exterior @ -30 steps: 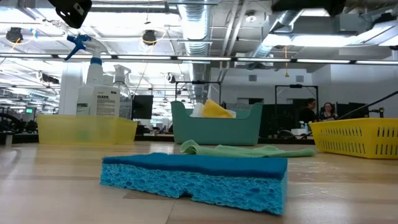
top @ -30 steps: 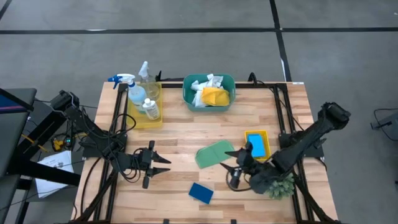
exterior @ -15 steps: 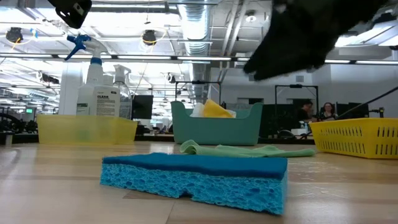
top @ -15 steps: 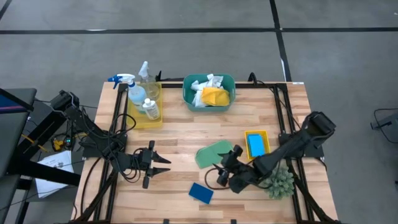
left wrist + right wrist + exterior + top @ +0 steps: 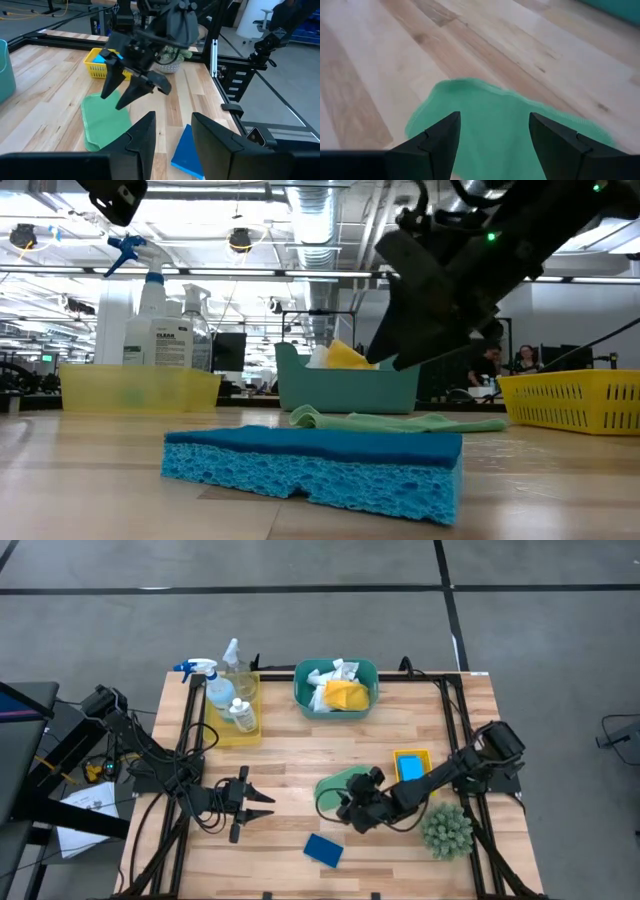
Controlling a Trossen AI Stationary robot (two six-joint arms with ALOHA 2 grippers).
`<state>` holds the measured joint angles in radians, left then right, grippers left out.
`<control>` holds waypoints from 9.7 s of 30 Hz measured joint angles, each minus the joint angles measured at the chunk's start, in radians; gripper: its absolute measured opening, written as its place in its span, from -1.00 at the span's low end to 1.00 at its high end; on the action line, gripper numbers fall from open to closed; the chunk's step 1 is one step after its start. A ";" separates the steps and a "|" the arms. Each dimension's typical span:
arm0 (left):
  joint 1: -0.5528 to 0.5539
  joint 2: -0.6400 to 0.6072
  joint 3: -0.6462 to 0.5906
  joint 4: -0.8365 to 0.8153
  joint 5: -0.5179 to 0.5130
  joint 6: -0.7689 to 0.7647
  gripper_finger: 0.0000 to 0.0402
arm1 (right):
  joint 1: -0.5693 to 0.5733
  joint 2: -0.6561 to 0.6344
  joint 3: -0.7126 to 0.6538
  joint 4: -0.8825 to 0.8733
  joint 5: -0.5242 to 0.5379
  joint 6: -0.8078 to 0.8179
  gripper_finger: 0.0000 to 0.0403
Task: Pick & Place Kitchen Items
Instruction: Put the green cleaning cloth into the green bin
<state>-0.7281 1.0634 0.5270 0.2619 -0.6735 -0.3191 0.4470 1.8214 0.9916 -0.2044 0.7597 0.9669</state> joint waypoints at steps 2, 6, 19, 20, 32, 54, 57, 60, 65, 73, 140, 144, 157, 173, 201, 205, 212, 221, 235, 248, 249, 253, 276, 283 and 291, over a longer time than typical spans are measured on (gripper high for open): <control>0.000 0.000 0.000 0.000 0.000 0.000 -0.39 | -0.010 0.000 0.000 -0.005 -0.021 0.047 0.13; 0.000 0.000 0.000 0.000 0.000 0.000 -0.39 | -0.026 0.000 0.000 -0.013 -0.073 0.107 0.13; 0.000 0.000 0.000 0.000 0.000 0.000 -0.39 | -0.056 0.000 0.000 -0.025 -0.163 0.152 0.13; 0.000 0.000 0.000 0.000 0.000 0.000 -0.39 | -0.062 0.000 0.000 -0.026 -0.174 0.153 0.13; 0.000 0.000 0.000 0.000 0.000 0.000 -0.39 | -0.096 0.000 0.000 -0.068 -0.264 0.152 0.13; 0.002 0.031 0.000 0.009 0.001 0.005 -0.39 | -0.121 0.098 0.054 -0.061 -0.323 0.083 -0.05; 0.014 0.052 0.000 0.009 0.001 0.005 -0.39 | -0.121 0.099 0.061 -0.070 -0.329 0.072 -0.26; 0.026 0.068 0.000 0.024 0.001 0.005 -0.39 | -0.121 0.099 0.061 -0.080 -0.328 0.072 -0.52; 0.030 0.078 0.000 0.027 0.001 0.005 -0.39 | -0.121 0.099 0.061 -0.081 -0.327 0.070 -0.90; 0.030 0.078 0.000 0.027 0.001 0.005 -0.39 | -0.121 0.099 0.061 -0.070 -0.288 0.069 -0.98; 0.029 0.077 0.000 0.024 0.026 0.003 -0.39 | -0.106 -0.069 0.062 0.293 -0.227 -0.273 -1.00; 0.029 0.077 0.000 0.023 0.026 0.003 -0.39 | -0.100 -0.109 0.062 0.297 -0.223 -0.314 -1.00; 0.028 0.077 0.000 0.023 0.025 0.003 -0.39 | -0.095 -0.274 0.062 0.212 -0.155 -0.422 -1.00; 0.028 0.077 0.000 0.023 0.024 0.000 -0.39 | -0.158 -0.352 0.062 0.149 -0.126 -0.480 -1.00; 0.028 0.077 0.000 0.023 0.024 0.000 -0.39 | -0.400 -0.352 0.062 0.068 -0.134 -0.502 -1.00; 0.028 0.077 0.000 0.023 0.024 0.000 -0.39 | -0.446 -0.352 0.062 0.057 -0.134 -0.508 -1.00; 0.028 0.077 0.000 0.023 0.024 0.000 -0.39 | -0.547 -0.352 0.062 0.011 -0.134 -0.534 -1.00; 0.028 0.077 0.000 0.007 0.024 0.000 -0.39 | -0.684 -0.352 0.062 -0.002 -0.169 -0.575 -1.00; 0.028 0.077 0.000 0.007 0.024 0.000 -0.39 | -0.826 -0.352 0.062 -0.001 -0.225 -0.604 -1.00; 0.028 0.077 0.000 0.008 0.024 0.000 -0.39 | -0.925 -0.325 0.062 0.036 -0.370 -0.612 -1.00; 0.028 0.077 0.000 0.008 0.024 0.000 -0.39 | -0.928 -0.326 0.062 0.039 -0.370 -0.612 -1.00; 0.028 0.077 0.000 0.008 0.024 0.000 -0.39 | -0.929 -0.327 0.049 0.036 -0.370 -0.611 -1.00; 0.028 0.077 0.000 0.018 0.024 0.000 -0.39 | -0.956 -0.259 -0.014 0.072 -0.414 -0.574 -1.00; 0.028 0.077 0.000 0.026 0.024 0.000 -0.39 | -0.960 -0.084 0.056 0.116 -0.424 -0.581 -1.00; 0.028 0.077 0.000 0.019 0.024 0.000 -0.39 | -0.967 0.016 0.171 0.079 -0.428 -0.601 -1.00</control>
<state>-0.6998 1.1408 0.5270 0.2810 -0.6498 -0.3193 -0.5195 1.8373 1.1624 -0.1253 0.3322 0.3659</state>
